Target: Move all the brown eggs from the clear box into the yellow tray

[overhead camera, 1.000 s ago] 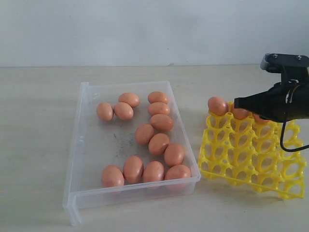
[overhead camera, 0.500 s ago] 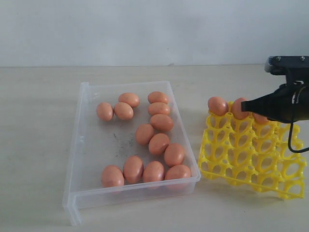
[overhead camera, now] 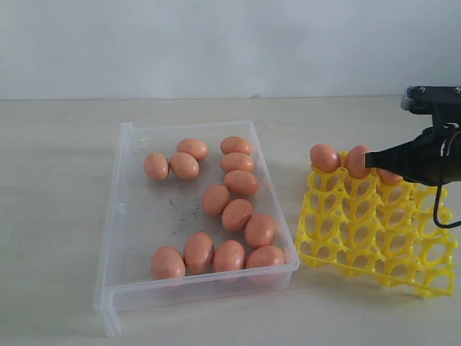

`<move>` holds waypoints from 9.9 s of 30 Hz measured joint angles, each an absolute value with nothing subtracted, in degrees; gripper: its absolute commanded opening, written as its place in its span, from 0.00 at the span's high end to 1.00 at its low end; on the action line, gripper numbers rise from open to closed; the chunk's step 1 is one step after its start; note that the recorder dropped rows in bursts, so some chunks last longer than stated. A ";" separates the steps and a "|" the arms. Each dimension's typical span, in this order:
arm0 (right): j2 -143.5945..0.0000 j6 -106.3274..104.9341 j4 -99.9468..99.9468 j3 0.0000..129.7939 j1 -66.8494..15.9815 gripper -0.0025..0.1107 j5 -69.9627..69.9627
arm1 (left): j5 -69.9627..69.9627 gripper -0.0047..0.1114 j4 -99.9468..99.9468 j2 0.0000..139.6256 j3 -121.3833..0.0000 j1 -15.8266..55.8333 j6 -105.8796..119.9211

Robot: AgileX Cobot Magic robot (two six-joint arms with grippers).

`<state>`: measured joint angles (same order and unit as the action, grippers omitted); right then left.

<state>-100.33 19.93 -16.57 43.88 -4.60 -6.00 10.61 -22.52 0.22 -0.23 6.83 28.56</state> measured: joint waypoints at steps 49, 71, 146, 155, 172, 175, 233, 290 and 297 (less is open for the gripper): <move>-44.37 20.69 -17.27 7.69 -16.62 0.98 -40.45 | 10.61 0.29 -22.52 0.22 -0.23 6.83 28.56; -39.95 105.53 -95.87 10.77 -21.71 0.77 -40.38 | 10.61 0.29 -22.52 0.22 -0.23 6.83 28.56; -111.38 90.15 -45.81 57.00 -42.19 0.43 5.39 | 10.61 0.29 -22.52 0.22 -0.23 6.83 28.56; -111.69 91.75 -45.71 57.56 -39.11 0.43 3.13 | 10.61 0.29 -22.52 0.22 -0.23 6.83 28.56; -111.73 96.93 -45.82 57.56 -37.95 0.60 2.40 | 10.61 0.29 -22.52 0.22 -0.23 6.83 28.56; -111.83 97.29 -45.82 57.56 -37.81 0.66 1.91 | 10.61 0.29 -22.52 0.22 -0.23 6.83 28.56; -94.32 -7.26 38.46 19.43 -33.46 0.98 -68.86 | 10.61 0.29 -22.52 0.22 -0.23 6.83 28.56; -112.63 10.31 -9.49 26.61 6.39 0.98 -68.87 | 10.61 0.29 -22.52 0.22 -0.23 6.83 28.56; -112.63 10.55 -8.05 27.84 6.39 0.98 -68.64 | 10.61 0.29 -22.52 0.22 -0.23 6.83 28.56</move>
<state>-112.63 10.55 -8.05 27.84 6.39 -68.64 10.61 -22.52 0.22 -0.23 6.83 28.56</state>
